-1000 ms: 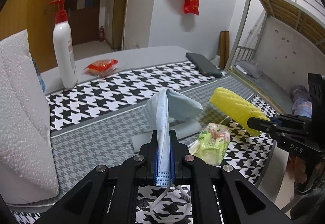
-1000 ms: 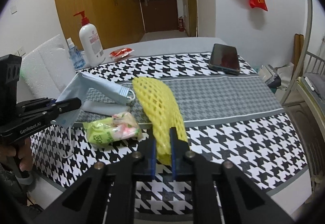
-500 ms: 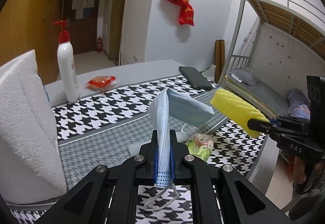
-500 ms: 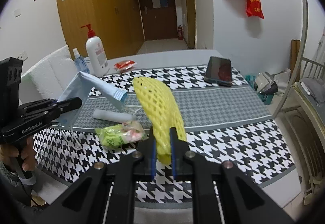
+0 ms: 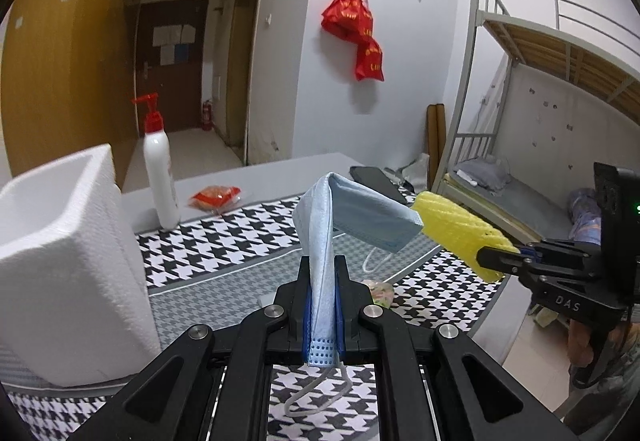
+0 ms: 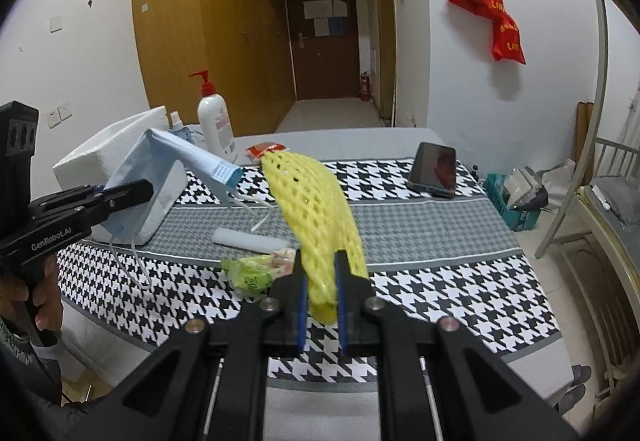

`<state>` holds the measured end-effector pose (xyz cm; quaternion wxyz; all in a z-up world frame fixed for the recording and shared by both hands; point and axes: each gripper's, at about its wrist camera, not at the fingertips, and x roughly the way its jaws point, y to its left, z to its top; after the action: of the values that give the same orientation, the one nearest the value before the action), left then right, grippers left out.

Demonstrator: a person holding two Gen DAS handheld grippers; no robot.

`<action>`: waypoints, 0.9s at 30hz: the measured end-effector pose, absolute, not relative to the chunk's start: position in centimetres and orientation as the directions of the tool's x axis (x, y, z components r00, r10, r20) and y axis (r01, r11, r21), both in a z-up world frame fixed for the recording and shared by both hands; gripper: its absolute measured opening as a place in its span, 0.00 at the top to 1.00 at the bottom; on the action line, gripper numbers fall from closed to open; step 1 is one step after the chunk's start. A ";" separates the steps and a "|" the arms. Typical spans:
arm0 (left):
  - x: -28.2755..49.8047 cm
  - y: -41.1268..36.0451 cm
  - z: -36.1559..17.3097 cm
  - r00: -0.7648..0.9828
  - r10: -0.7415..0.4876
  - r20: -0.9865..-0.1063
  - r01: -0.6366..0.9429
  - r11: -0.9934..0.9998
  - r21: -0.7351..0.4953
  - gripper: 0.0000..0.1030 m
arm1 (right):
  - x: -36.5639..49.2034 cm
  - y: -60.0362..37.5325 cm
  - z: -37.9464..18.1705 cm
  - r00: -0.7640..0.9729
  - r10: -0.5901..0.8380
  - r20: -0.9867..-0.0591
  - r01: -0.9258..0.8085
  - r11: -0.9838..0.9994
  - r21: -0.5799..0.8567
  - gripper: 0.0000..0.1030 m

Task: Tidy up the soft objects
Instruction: 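Lift the mask with the left tool while the right tool carries the sponge toward the box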

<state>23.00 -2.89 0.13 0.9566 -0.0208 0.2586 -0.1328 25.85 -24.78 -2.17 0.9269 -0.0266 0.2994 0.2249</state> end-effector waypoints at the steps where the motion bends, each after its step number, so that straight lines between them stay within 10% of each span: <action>1: 22.7 -2.8 0.3 0.837 -0.258 -0.482 0.237 0.966 -0.106 0.91 | 25.8 -24.7 -2.1 0.719 0.404 -0.565 -0.437 0.896 0.085 0.86; 27: 15.7 0.3 2.6 0.911 -0.098 -0.401 0.066 0.994 -0.092 0.91 | 21.3 -22.3 0.1 0.715 0.538 -0.447 -0.557 0.824 0.100 0.86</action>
<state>15.65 0.33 2.65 0.9767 -0.0383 0.2070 -0.0420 21.29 -22.31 0.13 0.9258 -0.0207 0.2347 0.2956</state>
